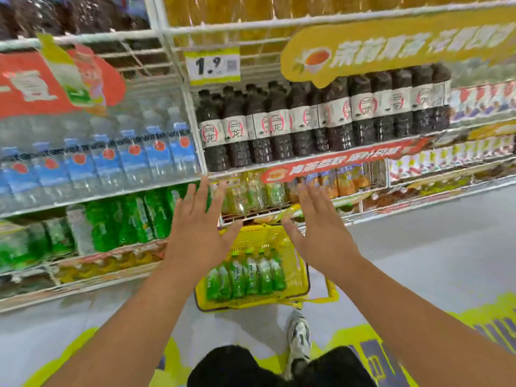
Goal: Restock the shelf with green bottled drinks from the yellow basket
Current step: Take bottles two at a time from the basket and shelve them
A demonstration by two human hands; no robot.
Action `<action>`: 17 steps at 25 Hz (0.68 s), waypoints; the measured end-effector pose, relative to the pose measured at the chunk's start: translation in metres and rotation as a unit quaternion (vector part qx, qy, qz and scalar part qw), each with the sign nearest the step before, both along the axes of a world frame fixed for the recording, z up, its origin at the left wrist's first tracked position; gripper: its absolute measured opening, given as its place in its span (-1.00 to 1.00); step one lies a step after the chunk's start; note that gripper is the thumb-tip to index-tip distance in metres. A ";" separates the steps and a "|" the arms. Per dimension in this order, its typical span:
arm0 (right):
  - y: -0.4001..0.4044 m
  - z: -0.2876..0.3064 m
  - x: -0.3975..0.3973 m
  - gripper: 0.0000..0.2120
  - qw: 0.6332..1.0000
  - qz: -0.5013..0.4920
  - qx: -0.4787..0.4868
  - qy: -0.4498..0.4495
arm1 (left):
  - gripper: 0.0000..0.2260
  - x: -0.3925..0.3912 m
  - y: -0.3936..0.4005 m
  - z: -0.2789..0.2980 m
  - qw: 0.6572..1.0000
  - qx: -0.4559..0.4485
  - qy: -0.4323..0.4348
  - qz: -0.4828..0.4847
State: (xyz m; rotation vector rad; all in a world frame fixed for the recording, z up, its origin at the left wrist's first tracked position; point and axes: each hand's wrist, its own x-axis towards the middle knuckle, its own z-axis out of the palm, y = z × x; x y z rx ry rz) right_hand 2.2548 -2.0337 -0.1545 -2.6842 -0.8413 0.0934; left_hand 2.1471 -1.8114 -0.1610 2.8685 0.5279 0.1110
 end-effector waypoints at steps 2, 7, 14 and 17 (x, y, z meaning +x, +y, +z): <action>-0.005 -0.023 0.019 -0.25 0.999 0.026 -0.012 0.029 | -0.25 0.006 -0.010 -0.022 0.999 0.008 0.017 0.032; -0.005 -0.100 0.030 -0.22 0.992 0.042 -0.031 0.113 | -0.22 0.001 -0.024 -0.100 0.992 -0.032 0.074 0.094; 0.003 -0.237 0.022 -0.24 0.975 0.022 -0.065 0.213 | -0.22 -0.009 -0.019 -0.242 0.978 -0.093 0.117 0.143; 0.012 -0.300 0.020 -0.25 0.969 0.013 -0.073 0.237 | -0.21 -0.008 -0.012 -0.305 0.974 -0.097 0.144 0.146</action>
